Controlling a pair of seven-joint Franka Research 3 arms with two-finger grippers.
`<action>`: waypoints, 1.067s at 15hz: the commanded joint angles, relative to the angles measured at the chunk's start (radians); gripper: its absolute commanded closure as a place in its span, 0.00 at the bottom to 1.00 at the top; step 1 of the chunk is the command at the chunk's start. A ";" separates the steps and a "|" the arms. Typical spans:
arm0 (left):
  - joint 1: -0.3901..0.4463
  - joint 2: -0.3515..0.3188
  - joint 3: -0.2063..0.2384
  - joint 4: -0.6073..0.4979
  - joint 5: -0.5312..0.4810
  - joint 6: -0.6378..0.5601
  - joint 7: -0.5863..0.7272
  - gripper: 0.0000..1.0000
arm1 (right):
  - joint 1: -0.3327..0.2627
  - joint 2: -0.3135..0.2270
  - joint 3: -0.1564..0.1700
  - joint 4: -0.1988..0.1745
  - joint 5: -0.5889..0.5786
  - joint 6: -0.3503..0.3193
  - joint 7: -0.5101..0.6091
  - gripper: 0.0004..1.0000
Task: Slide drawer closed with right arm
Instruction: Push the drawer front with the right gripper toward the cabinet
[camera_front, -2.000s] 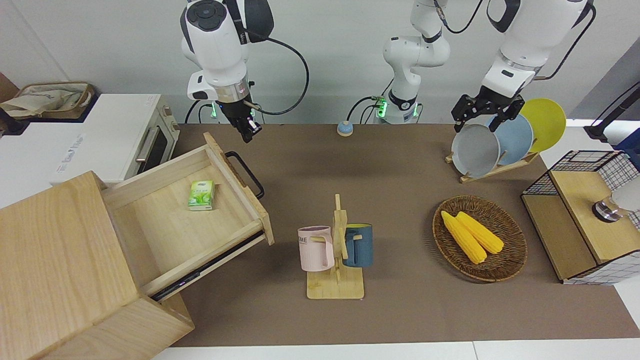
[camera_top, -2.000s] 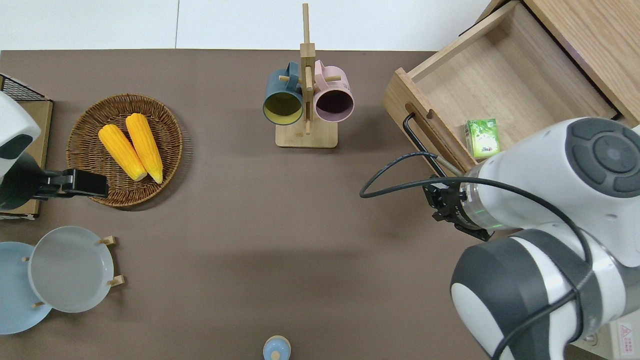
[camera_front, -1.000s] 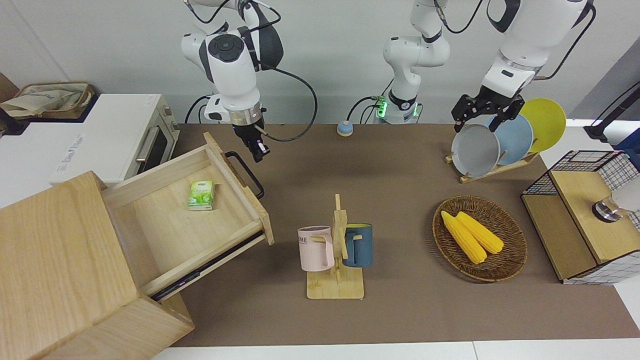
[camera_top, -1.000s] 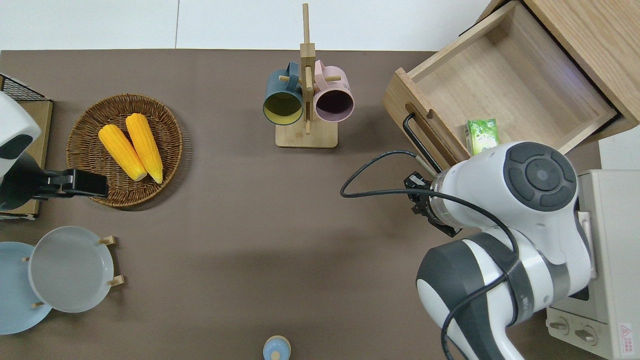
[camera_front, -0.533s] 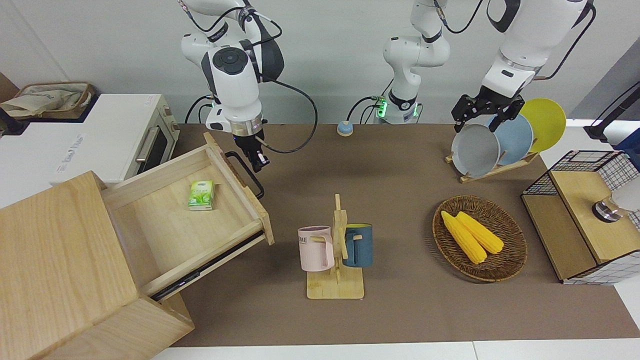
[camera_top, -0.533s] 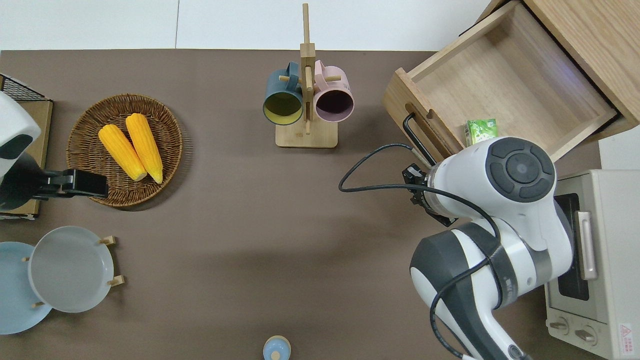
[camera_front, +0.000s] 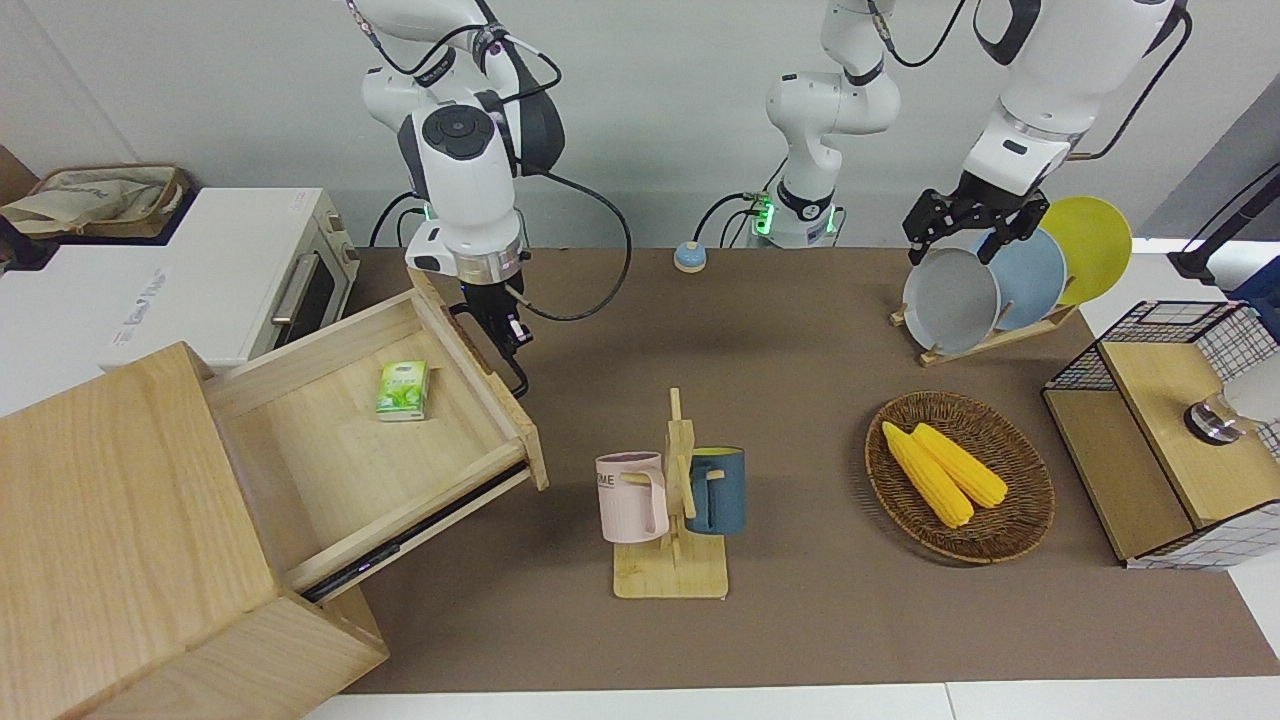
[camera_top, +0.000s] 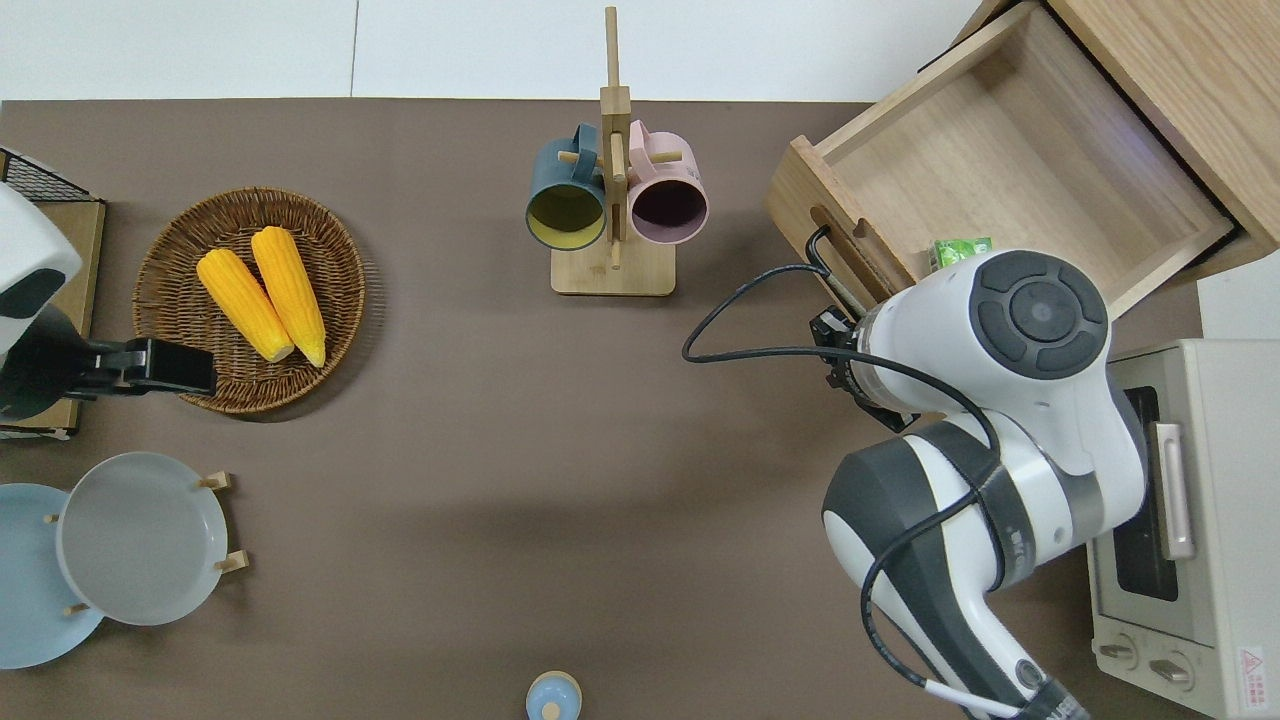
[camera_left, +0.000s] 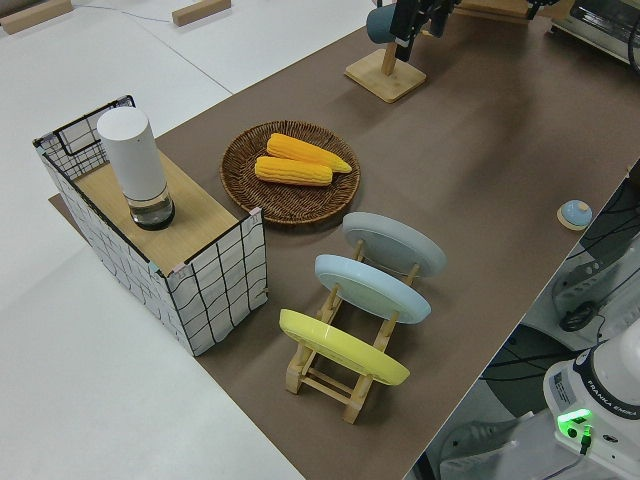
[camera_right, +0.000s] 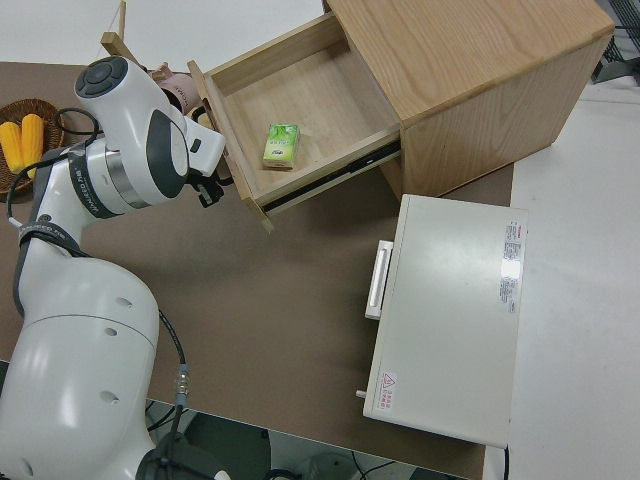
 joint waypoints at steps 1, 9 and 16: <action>-0.004 -0.008 0.004 0.002 0.013 -0.014 0.001 0.00 | 0.004 0.043 0.000 0.037 -0.049 0.012 0.052 1.00; -0.004 -0.008 0.004 0.002 0.013 -0.014 0.001 0.00 | 0.002 0.052 0.000 0.046 -0.124 0.012 0.051 1.00; -0.004 -0.008 0.004 0.002 0.013 -0.014 0.001 0.00 | 0.002 0.071 -0.004 0.063 -0.162 0.012 0.049 1.00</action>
